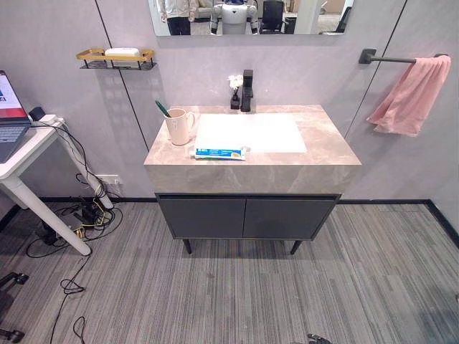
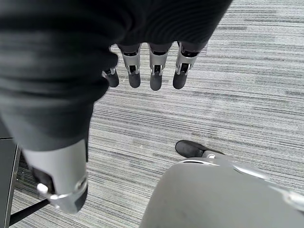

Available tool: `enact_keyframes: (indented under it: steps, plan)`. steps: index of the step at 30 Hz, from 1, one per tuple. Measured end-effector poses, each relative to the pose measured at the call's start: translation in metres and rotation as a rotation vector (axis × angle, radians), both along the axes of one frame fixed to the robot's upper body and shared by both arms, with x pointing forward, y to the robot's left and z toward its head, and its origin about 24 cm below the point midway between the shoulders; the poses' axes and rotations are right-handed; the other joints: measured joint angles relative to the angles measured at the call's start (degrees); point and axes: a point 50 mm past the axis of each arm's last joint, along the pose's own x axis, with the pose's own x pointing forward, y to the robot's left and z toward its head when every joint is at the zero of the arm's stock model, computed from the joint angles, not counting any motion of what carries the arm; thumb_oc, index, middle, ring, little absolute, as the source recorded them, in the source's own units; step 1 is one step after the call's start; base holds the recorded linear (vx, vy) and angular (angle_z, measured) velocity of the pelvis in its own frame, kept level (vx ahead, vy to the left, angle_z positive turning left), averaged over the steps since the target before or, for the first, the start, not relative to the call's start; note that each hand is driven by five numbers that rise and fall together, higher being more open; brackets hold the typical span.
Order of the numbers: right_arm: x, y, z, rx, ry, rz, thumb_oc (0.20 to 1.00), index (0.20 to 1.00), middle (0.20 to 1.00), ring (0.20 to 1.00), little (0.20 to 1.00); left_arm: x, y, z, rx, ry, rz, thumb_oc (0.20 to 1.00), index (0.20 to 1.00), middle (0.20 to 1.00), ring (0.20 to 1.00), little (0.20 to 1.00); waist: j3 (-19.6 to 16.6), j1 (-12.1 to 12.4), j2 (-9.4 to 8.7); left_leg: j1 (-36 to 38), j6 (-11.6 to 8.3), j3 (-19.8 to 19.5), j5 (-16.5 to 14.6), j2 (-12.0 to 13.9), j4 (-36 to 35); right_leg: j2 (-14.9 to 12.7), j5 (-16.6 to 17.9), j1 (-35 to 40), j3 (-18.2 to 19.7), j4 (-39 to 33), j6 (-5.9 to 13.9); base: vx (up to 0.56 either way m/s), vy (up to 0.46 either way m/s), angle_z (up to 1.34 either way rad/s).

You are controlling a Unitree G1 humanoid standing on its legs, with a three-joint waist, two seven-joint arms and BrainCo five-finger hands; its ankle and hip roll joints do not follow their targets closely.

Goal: Put brush and paste in cup on sink, flatten towel.

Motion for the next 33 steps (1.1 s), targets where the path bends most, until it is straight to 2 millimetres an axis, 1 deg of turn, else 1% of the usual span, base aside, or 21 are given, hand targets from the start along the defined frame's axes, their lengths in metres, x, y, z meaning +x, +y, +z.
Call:
enact_keyframes:
  steps: [4, 8, 11, 12, 13, 15, 16, 18, 20, 22, 25, 29, 30, 33]
  plan:
    - [0.000, 0.000, 0.000, 0.000, 0.000, 0.000, 1.000, 1.000, 1.000, 1.000, 1.000, -0.001, 0.000, 0.000, 0.000, 0.002, 0.001, 1.000, 1.000, 1.000, 1.000, 1.000, -0.16, 0.00, 0.01, 0.02, 0.00, 0.00, 0.00, 0.00, 0.00, 0.00, 0.03, 0.02, 0.00, 0.00, -0.04, 0.00, 0.000, 0.00]
    - [0.000, 0.002, 0.000, 0.003, -0.001, 0.001, 1.000, 1.000, 1.000, 1.000, 1.000, -0.002, 0.000, 0.000, 0.000, 0.005, 0.007, 1.000, 1.000, 1.000, 1.000, 1.000, -1.19, 0.01, -0.19, 0.03, 0.00, -0.01, 0.00, 0.01, -0.01, 0.02, 0.01, 0.04, 0.00, 0.00, -0.02, 0.00, 0.000, 0.00]
    - [0.004, 0.002, 0.000, -0.004, -0.016, -0.001, 1.000, 1.000, 1.000, 1.000, 1.000, 0.000, 0.000, 0.000, 0.003, -0.001, 0.007, 1.000, 1.000, 1.000, 1.000, 1.000, -1.19, 0.03, -0.26, -0.25, -0.02, -0.01, -0.04, -0.02, 0.69, 0.00, -0.06, 0.08, 0.02, 0.20, 0.07, -0.07, -0.007, 0.01]
    - [0.010, 0.002, 0.002, -0.010, -0.037, 0.001, 1.000, 1.000, 1.000, 1.000, 1.000, 0.005, 0.001, 0.001, 0.009, -0.013, 0.011, 1.000, 1.000, 1.000, 1.000, 1.000, -0.96, 0.05, -0.28, -2.19, -0.44, -0.04, -0.83, -0.02, 3.18, -0.02, -0.53, -1.36, 0.11, 1.84, 0.10, -0.20, -0.016, -0.03]
    - [0.023, 0.004, 0.005, -0.005, -0.077, 0.009, 1.000, 1.000, 1.000, 1.000, 1.000, 0.019, 0.001, 0.002, 0.008, -0.054, 0.032, 1.000, 1.000, 1.000, 1.000, 1.000, 0.40, 0.13, -0.20, -5.15, -0.55, -0.04, -1.85, 0.22, 6.96, 0.02, -1.58, -4.77, 0.21, 6.24, -0.32, -0.17, -0.015, -0.05]
    - [0.041, 0.008, 0.009, 0.008, -0.135, 0.012, 1.000, 1.000, 1.000, 1.000, 1.000, 0.036, 0.000, 0.006, 0.006, -0.117, 0.027, 1.000, 1.000, 1.000, 1.000, 1.000, 2.68, 0.22, -0.23, -6.78, -0.62, -0.03, -2.57, 0.38, 9.19, -0.13, -4.07, -8.08, 0.27, 11.57, -0.33, -0.07, -0.007, -0.06]
    - [0.046, 0.010, 0.011, 0.016, -0.158, 0.014, 1.000, 1.000, 1.000, 1.000, 1.000, 0.041, 0.001, 0.007, 0.006, -0.140, 0.042, 1.000, 1.000, 1.000, 1.000, 1.000, 3.22, 0.20, -0.48, -7.29, -0.80, -0.03, -2.88, 0.35, 9.64, -0.40, -5.39, -9.58, 0.26, 14.04, -0.77, -0.05, -0.007, -0.03]
    - [0.048, 0.011, 0.011, 0.012, -0.167, 0.021, 1.000, 1.000, 1.000, 1.000, 1.000, 0.043, 0.002, 0.008, 0.020, -0.147, 0.049, 1.000, 1.000, 1.000, 1.000, 1.000, 3.65, 0.26, -0.83, -7.85, -1.05, -0.08, -3.57, 0.03, 11.00, -0.90, -7.04, -11.12, 0.14, 17.52, -0.87, -0.05, -0.003, 0.01]
    - [0.052, 0.013, 0.013, 0.013, -0.191, 0.023, 1.000, 1.000, 1.000, 1.000, 1.000, 0.047, 0.004, 0.009, 0.033, -0.162, 0.051, 1.000, 1.000, 1.000, 1.000, 1.000, 4.28, 0.24, -1.36, -8.82, -0.86, -0.06, -4.19, -0.36, 12.72, -1.51, -8.75, -12.99, 0.08, 21.30, -0.88, -0.01, 0.003, 0.02]
    - [0.054, 0.015, 0.013, 0.017, -0.200, 0.025, 1.000, 1.000, 1.000, 1.000, 1.000, 0.050, 0.005, 0.010, 0.036, -0.176, 0.050, 1.000, 1.000, 1.000, 1.000, 1.000, 4.89, 0.21, -1.75, -9.35, -0.67, -0.04, -4.39, -0.49, 13.58, -1.71, -9.46, -13.90, 0.09, 22.98, -1.04, 0.00, 0.000, 0.00]
    - [0.053, 0.017, 0.013, 0.020, -0.199, 0.026, 1.000, 1.000, 1.000, 1.000, 1.000, 0.050, 0.006, 0.010, 0.037, -0.186, 0.053, 1.000, 1.000, 1.000, 1.000, 1.000, 5.18, 0.24, -1.95, -9.96, -0.47, -0.08, -4.60, -0.42, 14.55, -1.69, -9.93, -14.50, 0.05, 23.72, -1.30, 0.00, 0.014, 0.00]
    - [0.054, 0.017, 0.013, 0.020, -0.206, 0.029, 1.000, 1.000, 1.000, 1.000, 1.000, 0.051, 0.006, 0.011, 0.037, -0.193, 0.044, 1.000, 1.000, 1.000, 1.000, 1.000, 5.18, 0.23, -1.91, -9.95, -0.34, -0.09, -4.65, -0.41, 14.61, -1.63, -9.77, -14.28, 0.08, 23.44, -0.77, 0.00, 0.067, -0.01]
    - [0.057, 0.017, 0.014, 0.019, -0.218, 0.031, 1.000, 1.000, 1.000, 1.000, 1.000, 0.052, 0.005, 0.011, 0.038, -0.198, 0.042, 1.000, 1.000, 1.000, 1.000, 1.000, 5.18, 0.25, -1.91, -9.99, -0.32, -0.12, -4.65, -0.39, 14.60, -1.42, -9.05, -14.12, 0.55, 22.64, -0.77, 0.00, 0.079, -0.15]
    - [0.062, 0.017, 0.016, 0.019, -0.233, 0.035, 1.000, 1.000, 1.000, 1.000, 1.000, 0.052, 0.005, 0.011, 0.038, -0.203, 0.038, 1.000, 1.000, 1.000, 1.000, 1.000, 5.10, 0.44, -1.74, -10.05, 0.23, -0.03, -5.04, -0.49, 14.53, -1.40, -8.48, -14.07, 1.41, 21.81, -0.14, 0.00, 0.121, -0.16]
